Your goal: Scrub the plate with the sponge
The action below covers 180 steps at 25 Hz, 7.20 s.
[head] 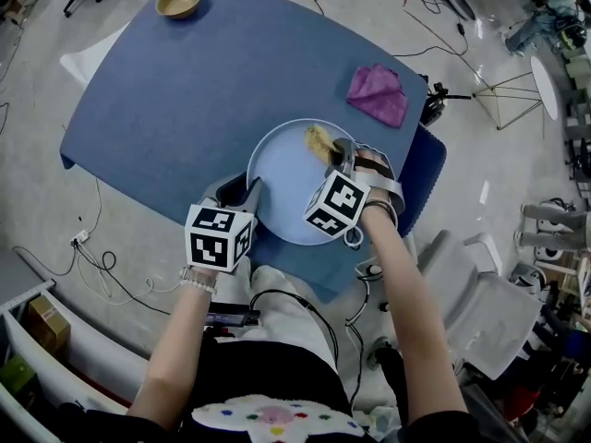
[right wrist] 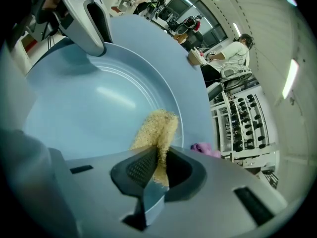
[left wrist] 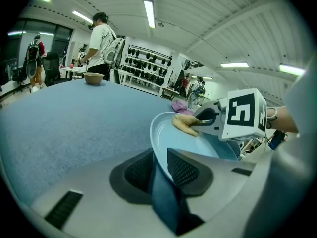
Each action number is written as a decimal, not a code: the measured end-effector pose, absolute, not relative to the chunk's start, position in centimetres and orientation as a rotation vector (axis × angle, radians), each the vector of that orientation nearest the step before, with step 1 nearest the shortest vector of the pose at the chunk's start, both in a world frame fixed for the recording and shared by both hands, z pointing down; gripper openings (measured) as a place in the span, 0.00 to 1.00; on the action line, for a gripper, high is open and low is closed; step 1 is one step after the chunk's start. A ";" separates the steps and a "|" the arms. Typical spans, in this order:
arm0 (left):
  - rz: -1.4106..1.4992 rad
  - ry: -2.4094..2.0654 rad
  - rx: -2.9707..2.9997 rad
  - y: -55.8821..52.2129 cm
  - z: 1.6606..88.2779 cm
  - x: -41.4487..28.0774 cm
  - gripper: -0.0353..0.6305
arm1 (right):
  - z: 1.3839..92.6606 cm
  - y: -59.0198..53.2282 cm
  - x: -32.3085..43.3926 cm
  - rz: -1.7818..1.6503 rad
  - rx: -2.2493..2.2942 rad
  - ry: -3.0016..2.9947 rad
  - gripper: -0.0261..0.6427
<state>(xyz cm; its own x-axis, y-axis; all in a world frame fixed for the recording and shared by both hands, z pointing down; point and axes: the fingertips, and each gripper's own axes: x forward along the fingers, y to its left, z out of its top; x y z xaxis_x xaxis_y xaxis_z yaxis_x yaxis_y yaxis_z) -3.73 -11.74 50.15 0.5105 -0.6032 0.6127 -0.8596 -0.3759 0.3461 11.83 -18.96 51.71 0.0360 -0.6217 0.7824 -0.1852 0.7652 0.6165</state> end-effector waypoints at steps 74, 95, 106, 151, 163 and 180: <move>0.526 -1.227 2.118 -12.1 50.1 -3.9 0.20 | 51.7 -14.2 7.8 -0.609 0.453 -1.621 0.10; 0.515 -1.245 2.102 -12.0 50.1 -4.0 0.19 | 51.3 -18.3 12.1 -0.678 0.507 -1.437 0.10; 0.518 -1.251 2.103 -12.1 50.2 -4.0 0.19 | 51.6 -14.2 14.7 -0.581 0.472 -1.405 0.10; 0.659 -1.233 2.219 -12.8 48.4 -4.0 0.19 | 48.8 -6.2 6.9 -0.117 0.660 -1.937 0.10; 0.572 -1.153 2.455 -12.3 39.7 -2.3 0.07 | 39.6 -8.0 11.7 0.282 1.386 -2.148 0.10; 0.448 -1.023 2.613 -8.6 32.4 0.2 0.07 | 33.8 -4.0 13.8 0.421 1.626 -2.251 0.10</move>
